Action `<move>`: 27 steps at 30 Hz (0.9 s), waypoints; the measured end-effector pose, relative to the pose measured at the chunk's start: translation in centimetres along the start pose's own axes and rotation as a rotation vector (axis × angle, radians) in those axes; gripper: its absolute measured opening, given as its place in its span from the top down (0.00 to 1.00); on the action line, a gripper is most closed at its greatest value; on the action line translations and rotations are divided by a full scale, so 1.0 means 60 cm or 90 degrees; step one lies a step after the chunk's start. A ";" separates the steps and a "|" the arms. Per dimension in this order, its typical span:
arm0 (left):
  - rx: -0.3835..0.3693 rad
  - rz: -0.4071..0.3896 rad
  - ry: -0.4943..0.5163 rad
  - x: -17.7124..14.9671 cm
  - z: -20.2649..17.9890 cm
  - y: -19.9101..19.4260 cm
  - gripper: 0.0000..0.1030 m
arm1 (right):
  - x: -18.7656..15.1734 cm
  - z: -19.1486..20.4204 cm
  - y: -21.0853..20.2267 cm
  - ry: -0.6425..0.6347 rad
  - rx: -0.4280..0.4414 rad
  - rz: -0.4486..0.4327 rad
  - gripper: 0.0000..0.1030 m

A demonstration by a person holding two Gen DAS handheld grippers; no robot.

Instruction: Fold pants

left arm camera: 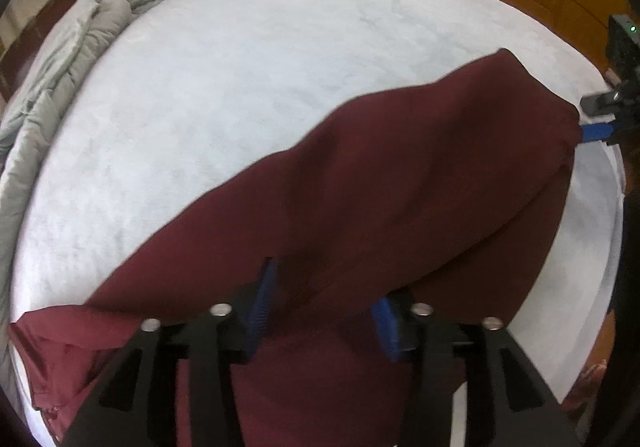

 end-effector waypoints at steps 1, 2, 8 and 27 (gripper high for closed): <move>0.004 0.000 -0.004 0.001 0.005 0.001 0.43 | 0.000 -0.001 0.004 -0.005 -0.001 0.002 0.39; 0.008 0.001 -0.011 0.000 0.014 0.002 0.40 | -0.001 -0.003 0.005 -0.011 -0.008 0.003 0.58; 0.021 0.024 -0.023 -0.004 0.037 0.020 0.43 | -0.009 0.006 -0.023 -0.053 -0.009 0.003 0.86; 0.020 0.003 -0.076 -0.073 -0.096 -0.031 0.80 | 0.011 -0.050 -0.054 -0.061 -0.161 -0.011 0.88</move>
Point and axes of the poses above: each gripper's, at about its wrist camera, not at the fingertips, and y roughly the way its jaws point, z to its left, x to its top, the point moved 6 cm from there along y, roughly the way its jaws point, and after that the axes turned 5 degrees about -y, right-handed, at the moved point
